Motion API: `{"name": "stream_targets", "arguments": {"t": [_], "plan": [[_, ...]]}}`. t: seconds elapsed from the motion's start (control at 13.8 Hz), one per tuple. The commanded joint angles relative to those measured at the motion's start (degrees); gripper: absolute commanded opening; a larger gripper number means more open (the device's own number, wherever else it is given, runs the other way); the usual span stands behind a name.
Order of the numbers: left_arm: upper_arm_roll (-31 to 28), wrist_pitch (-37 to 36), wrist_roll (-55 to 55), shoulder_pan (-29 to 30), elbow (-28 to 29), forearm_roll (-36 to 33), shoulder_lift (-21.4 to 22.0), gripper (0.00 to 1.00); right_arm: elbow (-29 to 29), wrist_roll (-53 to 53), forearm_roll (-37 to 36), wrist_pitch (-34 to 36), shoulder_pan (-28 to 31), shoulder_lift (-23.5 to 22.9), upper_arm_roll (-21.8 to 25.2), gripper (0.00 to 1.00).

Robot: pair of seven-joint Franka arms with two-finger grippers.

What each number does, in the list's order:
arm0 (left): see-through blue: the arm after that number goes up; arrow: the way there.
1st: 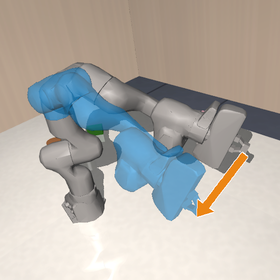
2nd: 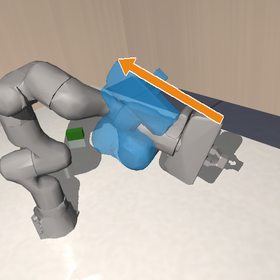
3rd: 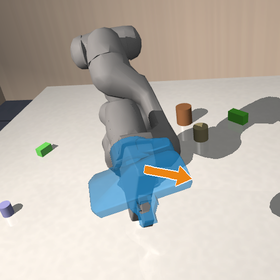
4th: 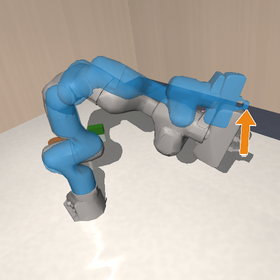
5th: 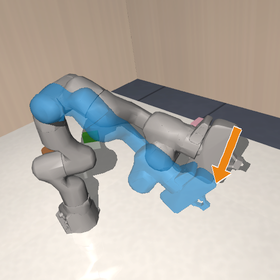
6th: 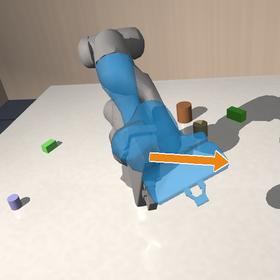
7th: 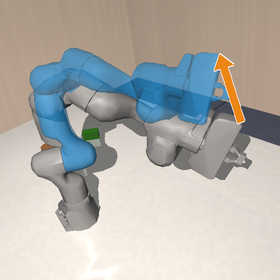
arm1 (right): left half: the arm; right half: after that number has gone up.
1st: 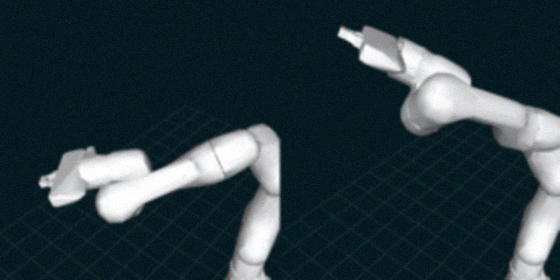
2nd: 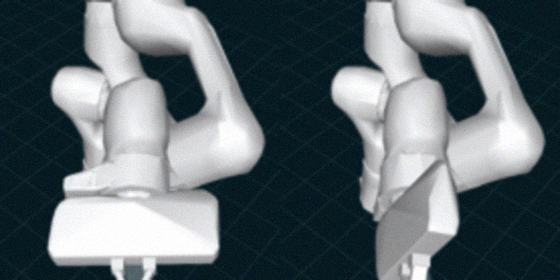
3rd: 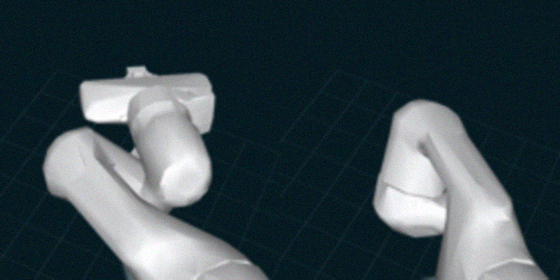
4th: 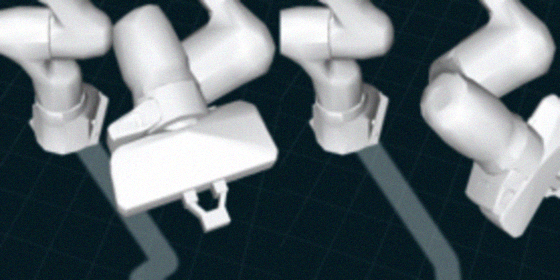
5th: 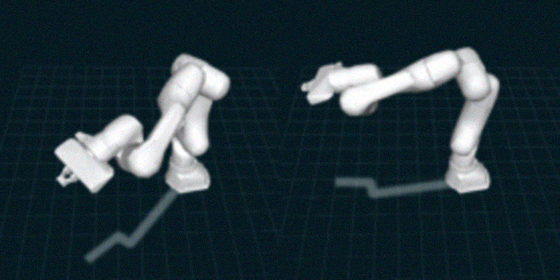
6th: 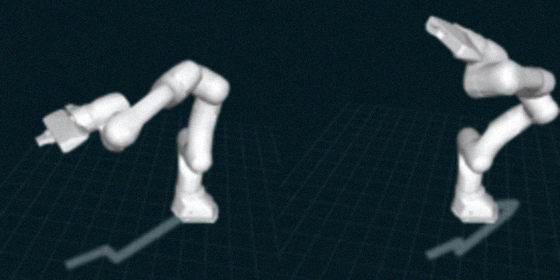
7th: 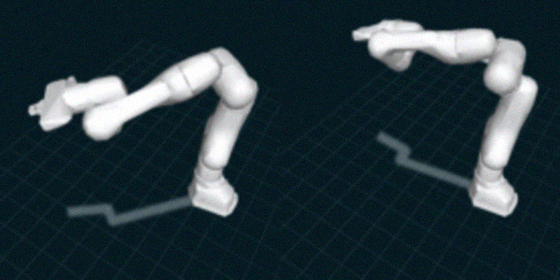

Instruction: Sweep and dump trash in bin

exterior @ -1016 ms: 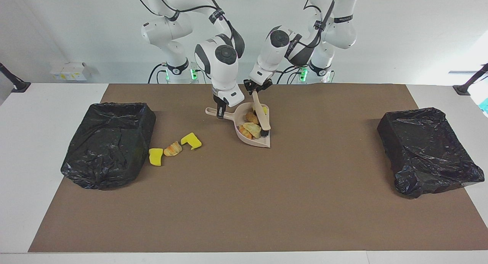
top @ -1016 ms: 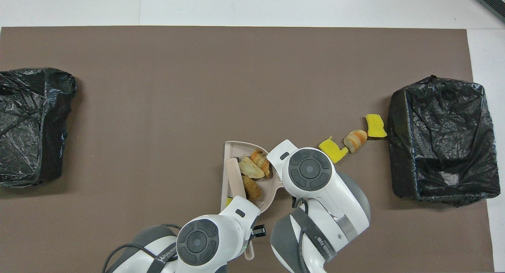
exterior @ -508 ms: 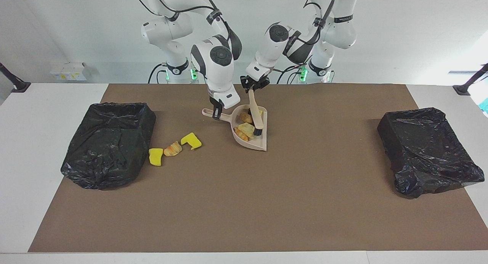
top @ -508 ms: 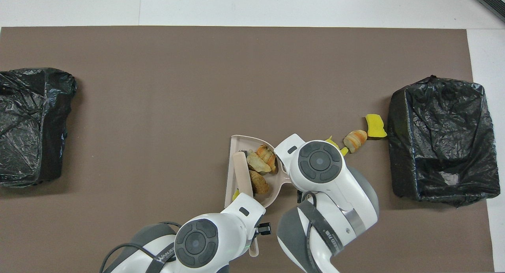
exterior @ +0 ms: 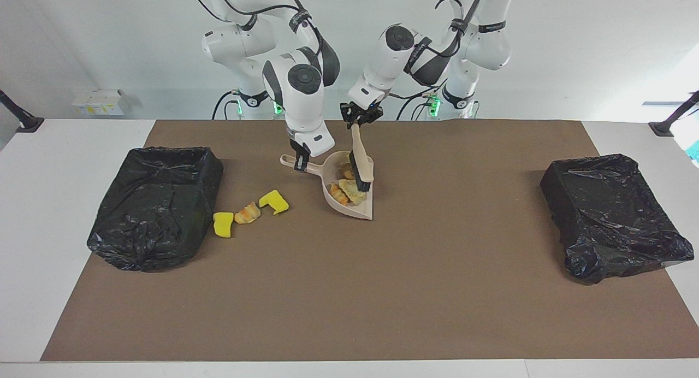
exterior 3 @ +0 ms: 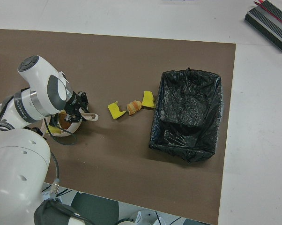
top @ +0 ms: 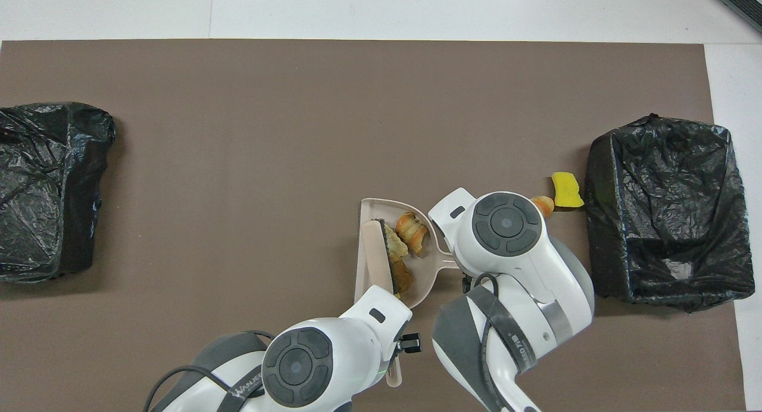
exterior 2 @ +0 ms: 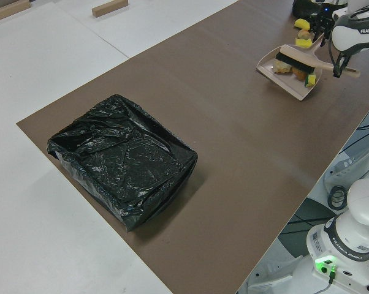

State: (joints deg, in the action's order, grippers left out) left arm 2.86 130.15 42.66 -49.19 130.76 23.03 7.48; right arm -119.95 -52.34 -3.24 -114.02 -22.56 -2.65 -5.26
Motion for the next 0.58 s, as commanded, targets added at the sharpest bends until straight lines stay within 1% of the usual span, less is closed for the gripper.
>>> {"name": "stream_targets", "arguments": {"t": [0.0, 0.22, 0.36, 0.51], "plan": [[-0.31, -2.44, 0.67, -0.03, -0.85, 0.44, 1.13, 0.0, 0.24, -1.62, 0.34, 0.82, 0.85, 0.72, -0.28, 0.0], [-0.31, -2.71, 1.02, -0.03, -0.85, 0.35, 1.13, 0.0, 0.24, -3.29, 0.43, -0.23, 1.55, 0.54, -0.28, 0.0], [-0.22, -2.71, 1.55, -0.03, -1.12, 0.35, 1.13, 0.0, -0.46, -5.04, 0.78, -3.47, 2.43, 0.54, -0.28, 0.0], [-0.22, -2.45, 1.72, -0.03, -1.29, 0.35, 1.05, 0.0, -1.08, -5.49, 3.75, -5.85, 2.7, 0.54, -0.28, 0.0]]}}
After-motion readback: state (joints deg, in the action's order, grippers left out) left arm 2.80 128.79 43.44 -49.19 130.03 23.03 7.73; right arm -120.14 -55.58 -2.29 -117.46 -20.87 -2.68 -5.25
